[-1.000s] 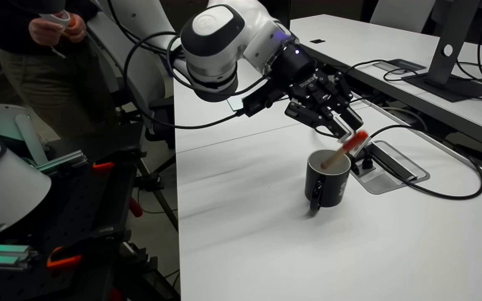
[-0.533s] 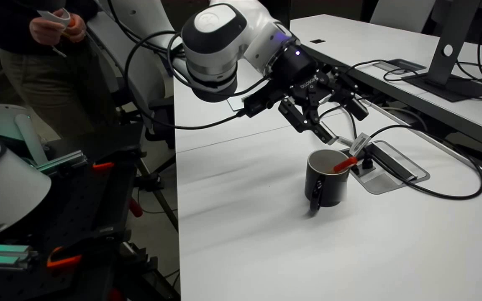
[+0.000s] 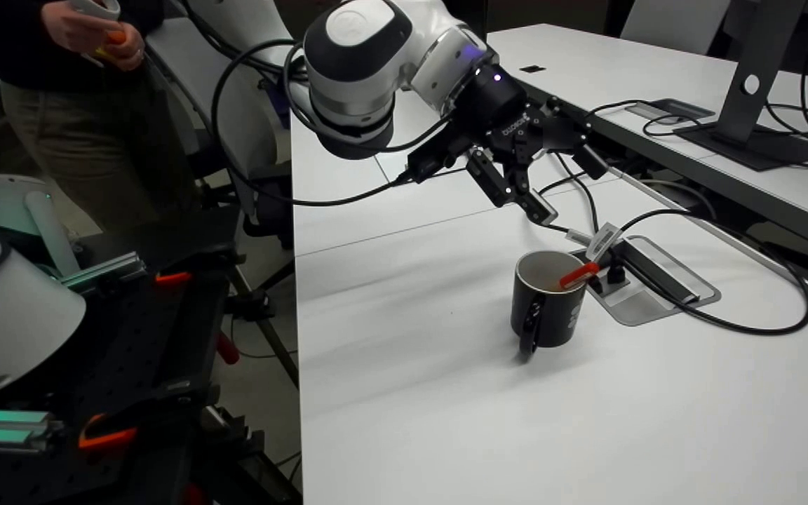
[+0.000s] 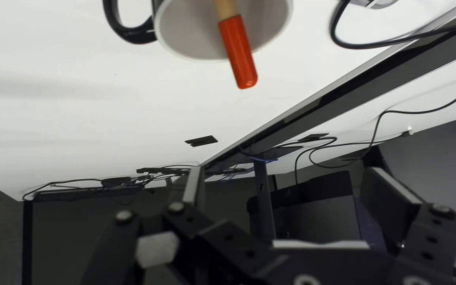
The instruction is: Put the marker in the mug
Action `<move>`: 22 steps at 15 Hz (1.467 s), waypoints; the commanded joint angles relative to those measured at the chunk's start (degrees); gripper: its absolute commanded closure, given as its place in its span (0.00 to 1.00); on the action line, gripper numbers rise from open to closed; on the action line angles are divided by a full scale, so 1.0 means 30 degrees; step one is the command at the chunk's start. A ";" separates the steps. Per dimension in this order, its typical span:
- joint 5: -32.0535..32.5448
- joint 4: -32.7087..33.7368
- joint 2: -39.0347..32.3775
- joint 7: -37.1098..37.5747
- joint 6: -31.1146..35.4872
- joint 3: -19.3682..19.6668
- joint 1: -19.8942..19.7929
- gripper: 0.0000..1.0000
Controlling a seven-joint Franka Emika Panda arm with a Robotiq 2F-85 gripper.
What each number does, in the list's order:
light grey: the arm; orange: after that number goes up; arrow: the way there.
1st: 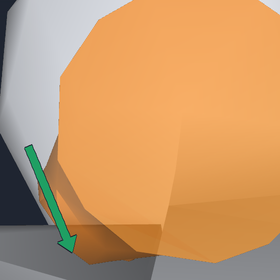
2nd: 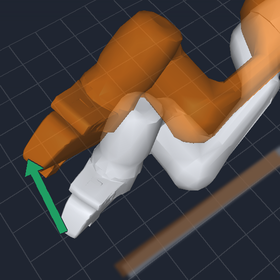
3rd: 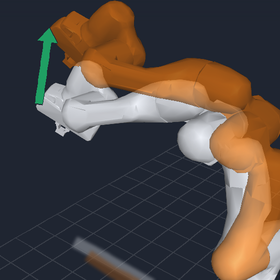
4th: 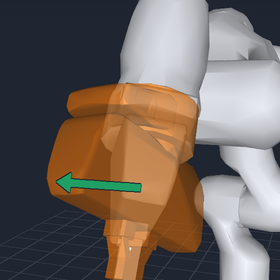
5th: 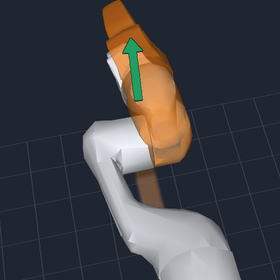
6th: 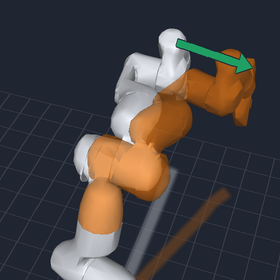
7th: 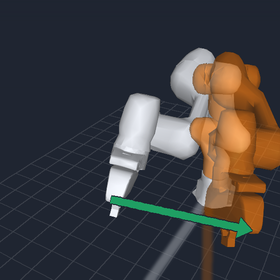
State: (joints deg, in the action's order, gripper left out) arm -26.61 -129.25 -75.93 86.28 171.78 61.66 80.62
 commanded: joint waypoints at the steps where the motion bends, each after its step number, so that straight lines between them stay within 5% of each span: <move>1: 0.1282 -0.0675 0.2655 -0.1571 0.1857 -0.0253 -0.0475 0.00; 10: 0.2974 -0.3167 0.7703 -0.8617 0.5658 -0.0819 -0.0543 0.00; 16: 0.2745 -0.4658 1.1643 -1.4357 1.0822 -0.3189 -0.2343 0.00; 17: 0.4947 -0.4069 1.1728 -1.2834 0.9357 -0.1820 -0.1077 0.00; 19: 0.6468 -0.3798 1.2866 -1.3381 0.9221 -0.1718 -0.1128 0.00; 21: 0.4596 -0.3305 1.4595 -1.7083 0.9129 -0.2825 -0.1596 0.00; 22: 0.7427 -0.3281 1.4869 -1.5426 0.9085 -0.2009 -0.1275 0.00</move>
State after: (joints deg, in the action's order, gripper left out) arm -11.70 -138.98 -38.80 42.70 199.02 54.94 77.16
